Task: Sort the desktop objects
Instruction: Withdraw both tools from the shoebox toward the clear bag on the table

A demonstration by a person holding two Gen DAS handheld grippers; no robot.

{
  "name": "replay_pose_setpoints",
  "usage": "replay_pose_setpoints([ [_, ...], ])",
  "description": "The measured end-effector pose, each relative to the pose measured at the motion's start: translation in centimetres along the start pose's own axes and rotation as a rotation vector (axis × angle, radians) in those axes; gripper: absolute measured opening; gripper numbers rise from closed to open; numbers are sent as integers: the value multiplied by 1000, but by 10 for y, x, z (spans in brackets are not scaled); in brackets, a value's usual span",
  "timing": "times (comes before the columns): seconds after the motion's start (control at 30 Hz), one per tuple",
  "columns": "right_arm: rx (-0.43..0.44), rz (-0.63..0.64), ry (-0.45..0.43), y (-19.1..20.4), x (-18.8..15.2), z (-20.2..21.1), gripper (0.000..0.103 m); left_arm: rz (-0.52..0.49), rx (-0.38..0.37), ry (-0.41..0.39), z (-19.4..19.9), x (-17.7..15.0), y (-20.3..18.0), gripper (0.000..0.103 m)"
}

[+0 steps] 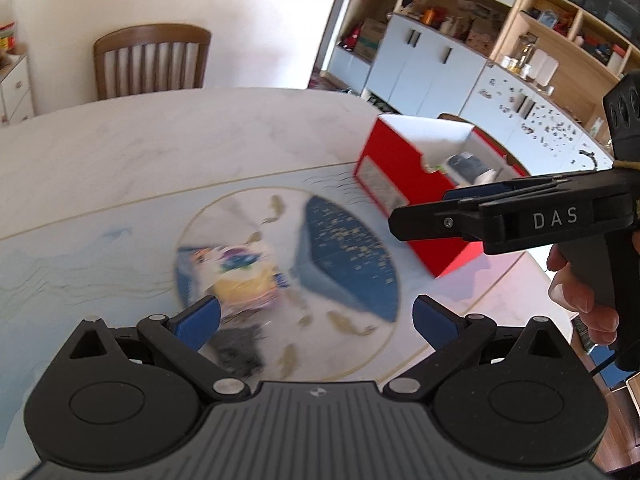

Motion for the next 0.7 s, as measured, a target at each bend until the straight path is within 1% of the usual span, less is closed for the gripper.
replay_pose_setpoints([
  [0.3,23,12,51,27,-3,-43,89,36,30,20,-11,-17,30,103],
  [0.5,29,12,85,38,-5,-68,89,50,30,21,-19,-20,40,103],
  [0.7,35,15,91,46,-1,-84,89,75,24,23,-26,-20,46,103],
])
Point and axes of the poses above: each gripper's, at about its wrist camera, not at the fingertips, and z roughly against the way its jaws point, y to its left, x to its top, the point moved 10 cm from there along -z, roughly the way its jaws point, and after that the axes turned 5 degrees about x, right-handed, at the moved point
